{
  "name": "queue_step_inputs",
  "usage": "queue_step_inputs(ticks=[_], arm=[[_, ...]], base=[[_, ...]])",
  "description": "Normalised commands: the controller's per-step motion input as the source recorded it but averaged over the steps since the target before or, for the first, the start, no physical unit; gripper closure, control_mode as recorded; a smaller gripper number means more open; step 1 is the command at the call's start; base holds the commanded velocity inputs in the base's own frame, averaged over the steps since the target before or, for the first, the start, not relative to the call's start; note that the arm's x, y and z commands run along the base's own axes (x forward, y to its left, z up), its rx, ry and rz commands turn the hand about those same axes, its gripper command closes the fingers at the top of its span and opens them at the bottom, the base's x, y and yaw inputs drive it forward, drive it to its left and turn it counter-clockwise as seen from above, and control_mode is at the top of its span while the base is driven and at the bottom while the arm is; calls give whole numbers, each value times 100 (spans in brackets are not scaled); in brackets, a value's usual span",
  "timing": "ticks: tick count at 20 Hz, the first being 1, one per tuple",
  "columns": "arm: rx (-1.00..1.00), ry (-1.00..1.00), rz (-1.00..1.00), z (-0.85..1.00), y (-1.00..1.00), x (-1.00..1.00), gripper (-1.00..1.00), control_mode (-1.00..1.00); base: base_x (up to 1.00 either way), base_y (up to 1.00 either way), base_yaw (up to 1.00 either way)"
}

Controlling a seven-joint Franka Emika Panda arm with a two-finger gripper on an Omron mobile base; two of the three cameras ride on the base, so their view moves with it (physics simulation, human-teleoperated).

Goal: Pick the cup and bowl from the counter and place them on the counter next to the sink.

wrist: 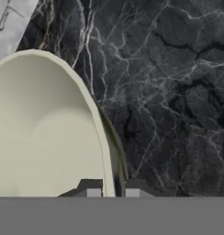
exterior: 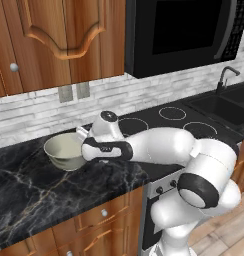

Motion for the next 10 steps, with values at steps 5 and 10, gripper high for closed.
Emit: queue_step_inputs(ticks=[5, 10], arm=[[2, 0, -6, 33, -50, -29, 100, -100], [0, 0, 0, 0, -15, -10, 100, -100]], base=[[0, 0, 0], [0, 0, 0]])
